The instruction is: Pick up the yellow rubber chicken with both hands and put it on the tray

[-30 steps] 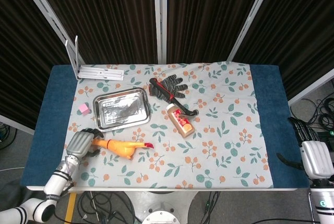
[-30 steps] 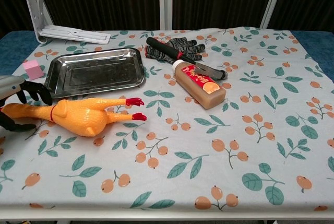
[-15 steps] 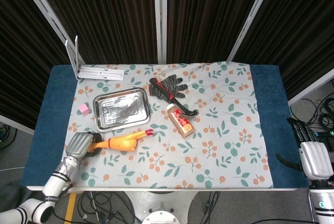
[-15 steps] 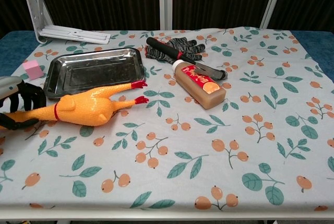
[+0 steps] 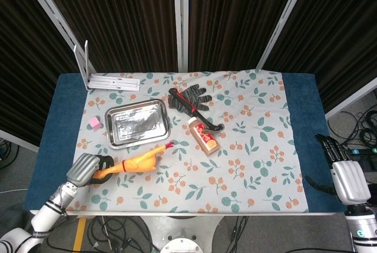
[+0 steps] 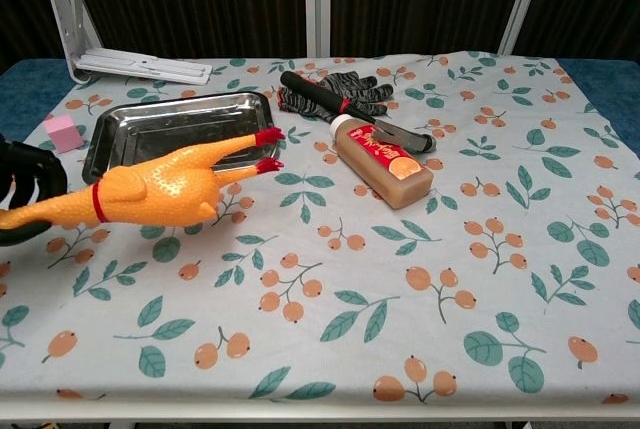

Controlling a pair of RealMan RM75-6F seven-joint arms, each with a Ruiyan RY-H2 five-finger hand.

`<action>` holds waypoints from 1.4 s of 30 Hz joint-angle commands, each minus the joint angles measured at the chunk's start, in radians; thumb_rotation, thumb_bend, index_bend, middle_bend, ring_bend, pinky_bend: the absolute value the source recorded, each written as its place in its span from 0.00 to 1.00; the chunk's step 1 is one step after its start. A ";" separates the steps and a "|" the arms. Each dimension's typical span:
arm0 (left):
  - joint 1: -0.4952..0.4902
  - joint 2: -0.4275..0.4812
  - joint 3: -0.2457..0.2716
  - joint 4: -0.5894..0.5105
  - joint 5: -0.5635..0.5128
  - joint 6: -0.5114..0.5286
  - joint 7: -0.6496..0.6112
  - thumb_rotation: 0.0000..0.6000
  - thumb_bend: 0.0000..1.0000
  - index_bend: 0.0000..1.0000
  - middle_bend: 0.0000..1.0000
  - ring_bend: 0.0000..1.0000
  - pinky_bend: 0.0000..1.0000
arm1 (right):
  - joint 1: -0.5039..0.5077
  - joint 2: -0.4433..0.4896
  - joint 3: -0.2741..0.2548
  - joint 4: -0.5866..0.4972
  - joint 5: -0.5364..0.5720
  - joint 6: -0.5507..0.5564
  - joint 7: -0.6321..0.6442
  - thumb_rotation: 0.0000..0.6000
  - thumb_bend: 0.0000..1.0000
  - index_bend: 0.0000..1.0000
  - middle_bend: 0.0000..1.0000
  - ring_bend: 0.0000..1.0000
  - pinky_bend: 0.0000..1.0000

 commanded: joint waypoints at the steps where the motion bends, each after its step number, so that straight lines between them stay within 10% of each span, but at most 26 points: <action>1: -0.023 0.049 0.001 -0.080 0.026 0.016 0.005 1.00 0.62 0.74 0.76 0.66 0.72 | 0.032 0.027 -0.001 -0.046 -0.044 -0.025 -0.017 1.00 0.09 0.02 0.08 0.06 0.16; 10: -0.138 0.100 -0.098 -0.292 -0.043 -0.113 0.110 1.00 0.62 0.74 0.76 0.66 0.72 | 0.214 0.042 0.075 -0.283 -0.078 -0.220 -0.202 1.00 0.01 0.02 0.11 0.06 0.17; 21: -0.229 0.166 -0.188 -0.481 -0.160 -0.238 0.213 1.00 0.63 0.74 0.77 0.66 0.72 | 0.539 -0.146 0.230 -0.355 0.295 -0.546 -0.566 1.00 0.00 0.02 0.10 0.06 0.17; 42: -0.268 0.211 -0.211 -0.574 -0.241 -0.285 0.284 1.00 0.63 0.74 0.77 0.66 0.73 | 0.827 -0.353 0.219 -0.316 0.688 -0.465 -0.981 1.00 0.00 0.17 0.25 0.06 0.17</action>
